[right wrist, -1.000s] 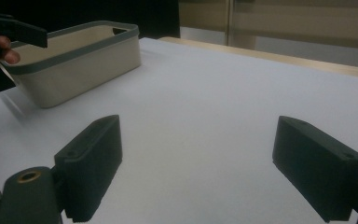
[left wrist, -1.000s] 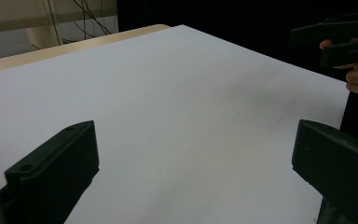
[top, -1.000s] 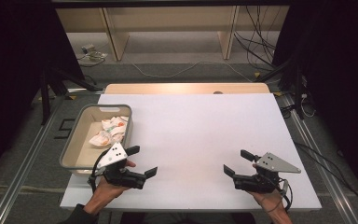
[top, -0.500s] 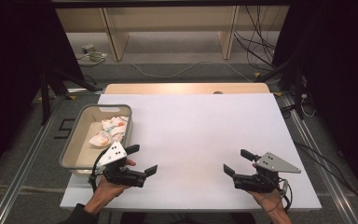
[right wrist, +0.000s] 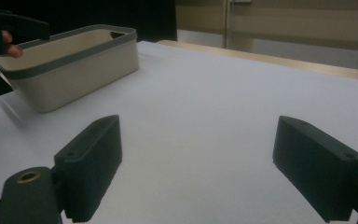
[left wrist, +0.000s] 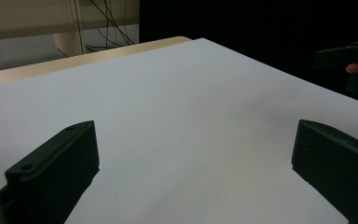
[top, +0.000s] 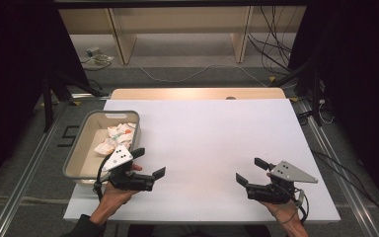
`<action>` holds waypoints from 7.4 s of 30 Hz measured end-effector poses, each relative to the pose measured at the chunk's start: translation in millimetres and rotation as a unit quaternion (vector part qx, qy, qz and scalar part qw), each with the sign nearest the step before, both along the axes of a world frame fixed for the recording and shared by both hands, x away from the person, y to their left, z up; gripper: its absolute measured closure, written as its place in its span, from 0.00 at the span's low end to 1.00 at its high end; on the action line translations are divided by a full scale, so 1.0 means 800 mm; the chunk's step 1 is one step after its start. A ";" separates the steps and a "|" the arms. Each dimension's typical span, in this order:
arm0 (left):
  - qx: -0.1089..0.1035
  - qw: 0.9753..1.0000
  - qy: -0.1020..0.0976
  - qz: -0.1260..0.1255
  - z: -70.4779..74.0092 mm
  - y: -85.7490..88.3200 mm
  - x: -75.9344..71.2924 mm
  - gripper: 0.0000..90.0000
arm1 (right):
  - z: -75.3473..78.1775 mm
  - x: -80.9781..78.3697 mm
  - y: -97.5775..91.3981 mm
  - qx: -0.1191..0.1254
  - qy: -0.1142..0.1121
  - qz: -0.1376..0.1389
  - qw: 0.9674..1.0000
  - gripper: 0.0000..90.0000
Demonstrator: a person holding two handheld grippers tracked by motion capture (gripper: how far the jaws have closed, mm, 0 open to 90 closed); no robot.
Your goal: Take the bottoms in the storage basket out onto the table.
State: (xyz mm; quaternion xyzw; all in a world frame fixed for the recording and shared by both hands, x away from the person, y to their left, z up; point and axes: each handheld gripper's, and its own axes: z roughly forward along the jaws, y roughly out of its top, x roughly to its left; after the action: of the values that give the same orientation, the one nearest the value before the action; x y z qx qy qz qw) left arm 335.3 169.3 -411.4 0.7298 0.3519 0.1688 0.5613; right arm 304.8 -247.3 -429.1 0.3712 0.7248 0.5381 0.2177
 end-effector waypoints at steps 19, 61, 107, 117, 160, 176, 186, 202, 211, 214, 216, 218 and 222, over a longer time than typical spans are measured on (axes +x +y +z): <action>0.005 0.999 0.004 0.038 0.013 0.003 0.023 0.00 | 0.000 0.002 0.000 0.002 -0.004 0.000 1.000 0.18; 0.060 0.979 0.105 0.166 0.021 0.078 0.125 0.05 | -0.002 0.004 0.000 0.000 0.006 0.003 1.000 0.18; 0.162 0.929 0.247 0.221 -0.030 0.112 0.195 0.07 | -0.004 0.006 0.005 -0.009 0.013 0.012 1.000 0.18; 0.177 0.918 0.279 0.218 -0.045 0.113 0.201 0.08 | -0.005 0.007 0.006 -0.011 0.012 0.015 1.000 0.18; 0.224 0.902 0.294 0.224 -0.061 0.107 0.200 0.72 | -0.007 0.008 0.008 -0.019 0.016 0.015 1.000 0.19; 0.199 0.914 0.276 0.221 -0.036 0.119 0.176 0.73 | -0.005 0.007 0.007 -0.016 0.010 0.014 1.000 0.19; 0.192 0.920 0.264 0.217 -0.021 0.119 0.166 0.73 | -0.005 0.007 0.006 -0.017 0.011 0.014 1.000 0.19; 0.190 0.926 0.250 0.208 -0.005 0.118 0.157 0.72 | -0.005 0.006 0.007 -0.017 0.013 0.013 1.000 0.20; 0.180 0.929 0.245 0.210 0.004 0.124 0.153 0.72 | -0.005 0.006 0.007 -0.018 0.011 0.012 1.000 0.20; 0.176 0.931 0.243 0.210 0.008 0.126 0.151 0.72 | -0.005 0.006 0.007 -0.017 0.012 0.012 1.000 0.20; 0.174 0.932 0.240 0.210 0.011 0.127 0.150 0.72 | -0.005 0.006 0.006 -0.018 0.013 0.011 1.000 0.20; 0.171 0.933 0.237 0.211 0.014 0.127 0.148 0.72 | -0.005 0.006 0.006 -0.017 0.013 0.011 1.000 0.20; 0.170 0.935 0.230 0.209 0.020 0.127 0.146 0.72 | -0.004 0.006 0.006 -0.017 0.012 0.010 1.000 0.20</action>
State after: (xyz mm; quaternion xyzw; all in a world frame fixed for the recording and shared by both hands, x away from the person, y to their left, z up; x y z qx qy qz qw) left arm 452.2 270.6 -395.2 0.7429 0.5824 0.1666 0.2848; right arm 309.3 -242.4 -432.6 0.3662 0.7401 0.5235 0.2099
